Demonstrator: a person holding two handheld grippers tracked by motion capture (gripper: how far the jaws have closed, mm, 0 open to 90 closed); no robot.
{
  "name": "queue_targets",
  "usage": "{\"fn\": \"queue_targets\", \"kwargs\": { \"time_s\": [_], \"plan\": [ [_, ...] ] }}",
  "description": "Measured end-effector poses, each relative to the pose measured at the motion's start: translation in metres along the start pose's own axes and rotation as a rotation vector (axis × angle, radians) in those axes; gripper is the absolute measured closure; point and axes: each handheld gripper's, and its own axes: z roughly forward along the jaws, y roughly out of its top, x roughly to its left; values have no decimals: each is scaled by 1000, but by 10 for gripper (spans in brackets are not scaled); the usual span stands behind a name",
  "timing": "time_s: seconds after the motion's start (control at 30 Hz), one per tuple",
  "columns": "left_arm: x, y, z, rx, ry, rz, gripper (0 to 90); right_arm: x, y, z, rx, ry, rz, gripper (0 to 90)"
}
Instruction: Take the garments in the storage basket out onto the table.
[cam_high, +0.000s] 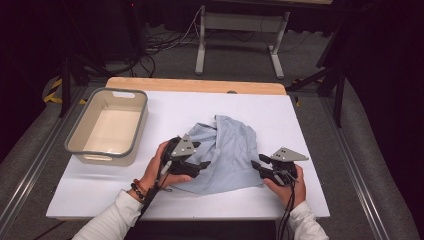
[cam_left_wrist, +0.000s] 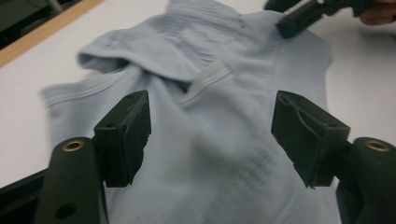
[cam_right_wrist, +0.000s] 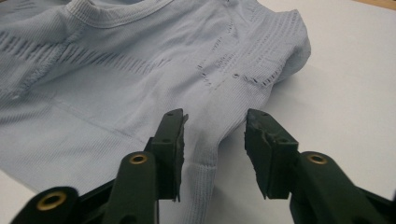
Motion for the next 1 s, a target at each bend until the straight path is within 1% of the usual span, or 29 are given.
{"fn": "queue_targets", "kwargs": {
  "time_s": [0.03,0.1,0.13,0.17,0.2,0.23,0.27,0.3,0.33,0.37,0.4,0.43,0.47,0.5,0.53,0.57,0.63,0.67,0.77,0.8,0.83,0.87,0.9,0.93,1.0],
  "plan": [
    [-2,0,7,20,2,1,286,0,0,1,3,3,1,596],
    [-2,-1,18,70,-13,1,273,0,-1,5,14,8,3,598],
    [-2,-2,29,111,-2,-6,274,0,-1,6,21,9,-1,596],
    [-2,-2,29,111,-2,-6,281,0,-1,6,21,9,-1,596],
    [0,-4,35,135,-2,-16,281,1,-2,7,28,10,-3,595],
    [1,-6,37,146,-5,-25,328,1,-3,9,40,16,-4,595],
    [3,-6,39,153,-6,-20,365,2,-3,10,51,18,-5,594],
    [5,-8,41,163,-24,-29,453,2,-5,12,65,20,-6,599],
    [6,-9,40,156,-41,-24,525,2,-5,12,70,24,-6,609],
    [6,-9,40,156,-41,-24,635,2,-5,12,70,24,-6,609],
    [6,-10,38,155,-47,-22,635,3,-6,13,77,25,-10,629],
    [6,-10,36,145,-48,-20,709,3,-6,14,89,24,-14,647],
    [7,-10,34,129,-40,-18,797,4,-7,14,92,35,-21,714],
    [9,-9,30,121,-45,-22,802,4,-8,14,94,36,-23,743],
    [11,-10,25,103,-52,-33,804,4,-8,14,95,35,-27,767],
    [11,-10,25,103,-52,-33,804,4,-8,14,95,35,-27,767],
    [15,-10,10,41,-47,-56,806,4,-7,10,78,39,-37,835],
    [17,-9,2,10,-48,-65,806,5,-7,8,69,37,-39,839],
    [21,-8,-14,-40,-62,-88,796,7,-4,3,39,43,-43,846],
    [21,-9,-19,-56,-73,-90,767,8,-3,2,33,45,-44,846],
    [21,-9,-23,-63,-58,-88,687,9,-2,2,37,38,-51,844],
    [21,-9,-27,-67,-52,-93,614,10,-2,2,45,17,-63,836],
    [22,-9,-32,-68,-48,-99,554,9,-3,1,51,9,-62,818],
    [22,-10,-36,-69,-40,-100,498,7,-4,2,57,9,-50,796],
    [23,-13,-44,-69,7,-103,433,3,-6,1,68,-17,-30,777]
  ]
}}
